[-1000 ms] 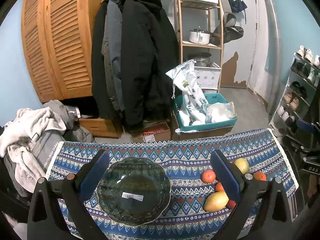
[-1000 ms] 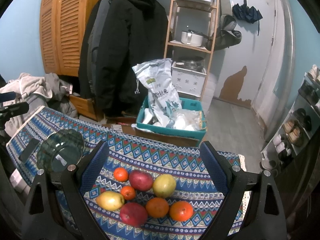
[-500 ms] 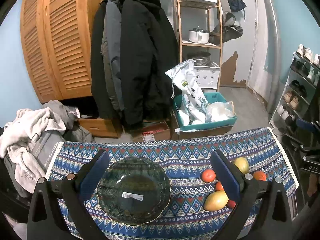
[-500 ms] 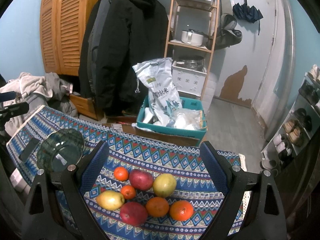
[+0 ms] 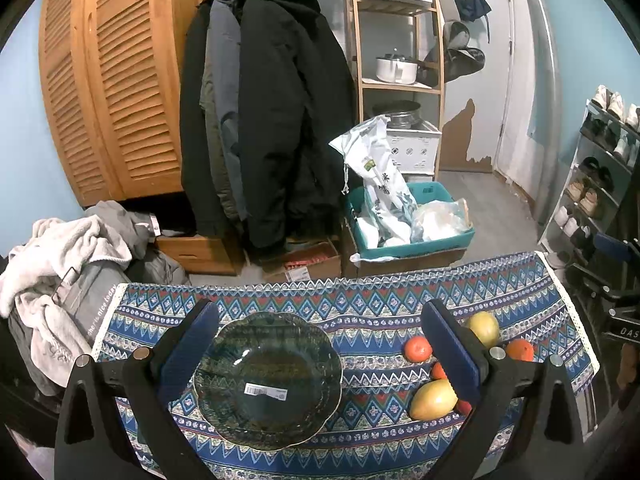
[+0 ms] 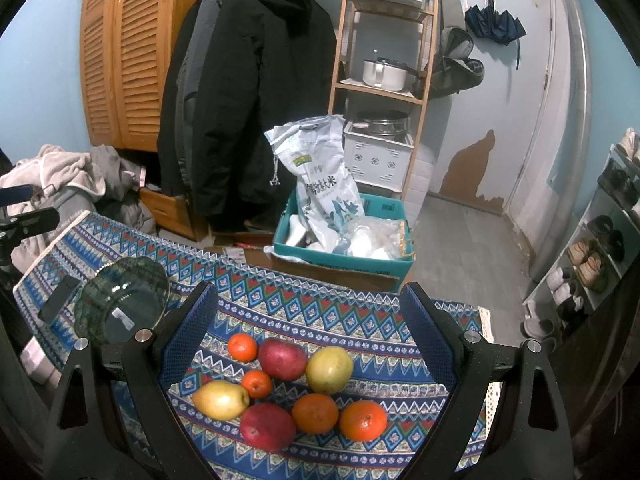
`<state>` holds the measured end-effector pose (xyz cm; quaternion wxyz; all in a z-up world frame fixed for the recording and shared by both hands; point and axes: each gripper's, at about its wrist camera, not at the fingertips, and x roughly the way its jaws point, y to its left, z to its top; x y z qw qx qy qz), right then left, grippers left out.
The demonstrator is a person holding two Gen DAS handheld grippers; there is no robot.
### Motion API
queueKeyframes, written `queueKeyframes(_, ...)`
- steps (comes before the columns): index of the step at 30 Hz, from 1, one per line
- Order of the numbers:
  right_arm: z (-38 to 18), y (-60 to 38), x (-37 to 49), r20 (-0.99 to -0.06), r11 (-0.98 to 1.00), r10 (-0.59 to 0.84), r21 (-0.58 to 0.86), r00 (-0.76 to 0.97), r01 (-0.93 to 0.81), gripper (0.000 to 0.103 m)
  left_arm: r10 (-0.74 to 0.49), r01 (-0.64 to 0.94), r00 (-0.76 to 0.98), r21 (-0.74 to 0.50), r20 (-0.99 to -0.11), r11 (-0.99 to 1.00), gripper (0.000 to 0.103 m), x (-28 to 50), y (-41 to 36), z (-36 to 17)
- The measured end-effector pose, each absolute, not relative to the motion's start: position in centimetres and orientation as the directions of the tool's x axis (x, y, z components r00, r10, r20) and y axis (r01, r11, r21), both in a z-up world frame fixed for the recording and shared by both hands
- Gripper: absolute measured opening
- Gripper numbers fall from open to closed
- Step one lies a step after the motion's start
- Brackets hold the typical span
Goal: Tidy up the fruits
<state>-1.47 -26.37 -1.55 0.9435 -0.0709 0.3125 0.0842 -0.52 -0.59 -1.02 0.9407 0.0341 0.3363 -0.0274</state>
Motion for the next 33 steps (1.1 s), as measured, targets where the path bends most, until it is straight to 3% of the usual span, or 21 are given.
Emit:
queueKeyframes(20, -2.0, -27.1, -1.4, -0.618, 0.977, 0.102, -0.084, 0.780, -0.194, 0.091, -0.005, 0.062, 0.754, 0.064, -0.657, 0.996, 0.102, 0.5, -0.7, -1.5)
queueKeyframes(33, -3.3, -27.9, -0.8, -0.654, 0.979, 0.048, -0.120, 0.755, -0.166, 0.091, -0.041, 0.138, 0.701, 0.078, -0.712, 0.987, 0.102, 1.4, -2.4, -4.2)
